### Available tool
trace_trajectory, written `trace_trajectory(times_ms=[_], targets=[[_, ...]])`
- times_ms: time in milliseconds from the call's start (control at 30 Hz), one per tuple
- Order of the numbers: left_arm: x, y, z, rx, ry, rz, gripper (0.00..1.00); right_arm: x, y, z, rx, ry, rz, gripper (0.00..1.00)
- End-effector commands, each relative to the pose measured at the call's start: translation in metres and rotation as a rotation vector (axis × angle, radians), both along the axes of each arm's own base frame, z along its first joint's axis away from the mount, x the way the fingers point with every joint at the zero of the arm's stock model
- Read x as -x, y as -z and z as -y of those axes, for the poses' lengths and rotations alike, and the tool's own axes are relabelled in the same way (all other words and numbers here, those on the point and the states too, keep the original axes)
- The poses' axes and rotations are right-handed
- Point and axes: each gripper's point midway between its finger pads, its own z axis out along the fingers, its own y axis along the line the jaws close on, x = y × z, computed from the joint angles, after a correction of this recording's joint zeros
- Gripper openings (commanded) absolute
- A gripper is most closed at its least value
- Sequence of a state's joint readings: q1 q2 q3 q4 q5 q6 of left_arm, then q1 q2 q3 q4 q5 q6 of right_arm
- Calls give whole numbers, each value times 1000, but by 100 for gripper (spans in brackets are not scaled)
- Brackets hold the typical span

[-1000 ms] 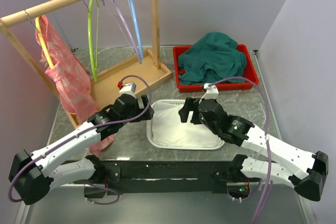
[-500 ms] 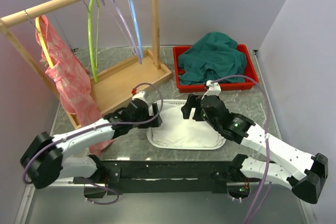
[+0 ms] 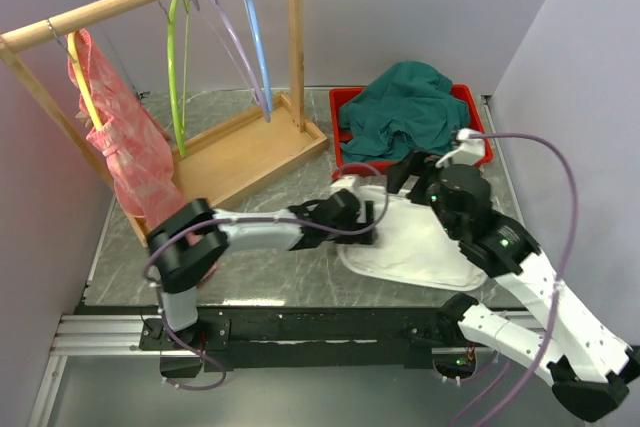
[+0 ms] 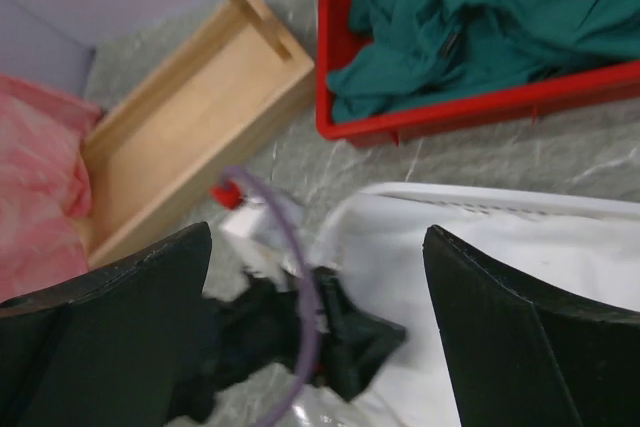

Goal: Place the shorts on the hanger

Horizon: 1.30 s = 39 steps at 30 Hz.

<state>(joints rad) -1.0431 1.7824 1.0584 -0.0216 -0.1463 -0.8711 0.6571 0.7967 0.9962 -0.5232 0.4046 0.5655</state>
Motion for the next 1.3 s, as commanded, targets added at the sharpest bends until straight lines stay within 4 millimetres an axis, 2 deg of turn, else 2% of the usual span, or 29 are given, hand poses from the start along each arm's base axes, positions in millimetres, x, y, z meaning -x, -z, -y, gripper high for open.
trace_trajectory(times_ms=[0,33,67,133,167,333,500,600,667,700,933,1000,1033,1100,1133,1200,1233,1267], targets=[[-3,-39,88,200,68,12,95,9,-39,27,-4,66,84,94],[-2,-27,97,188,76,-6,95,12,-39,30,1,70,79,94],[-1,-40,113,224,82,-1,95,14,-43,32,-7,72,88,94],[1,-33,124,227,86,-16,95,17,-44,34,-8,70,90,94],[2,-38,131,248,83,-21,95,18,-43,35,-9,71,88,94],[11,-47,142,326,128,-24,93,20,-35,34,-5,61,72,94],[35,-57,164,359,220,-18,94,18,-30,32,4,62,56,94],[39,-54,164,348,215,-21,94,15,-28,28,2,53,46,94],[37,-57,152,337,207,-13,95,13,-27,24,0,42,37,94],[28,-56,144,322,163,10,95,12,-26,22,-1,40,34,94],[-7,-75,67,257,48,104,98,-10,-15,15,30,67,5,95],[-12,-73,46,214,18,113,98,-19,-15,12,30,63,2,95],[-16,-74,26,201,-9,123,99,-34,-12,15,34,90,0,96],[-17,-73,4,176,-34,124,99,-53,-7,14,19,83,-22,96],[-18,-76,-14,167,-55,132,99,-79,1,27,20,135,-45,96],[-18,-74,-34,131,-76,134,100,-107,11,48,4,198,-75,96],[-19,-81,-46,133,-86,152,99,-130,18,53,-23,211,-96,96],[-17,-81,-54,113,-92,152,99,-146,22,89,-41,307,-103,96]])
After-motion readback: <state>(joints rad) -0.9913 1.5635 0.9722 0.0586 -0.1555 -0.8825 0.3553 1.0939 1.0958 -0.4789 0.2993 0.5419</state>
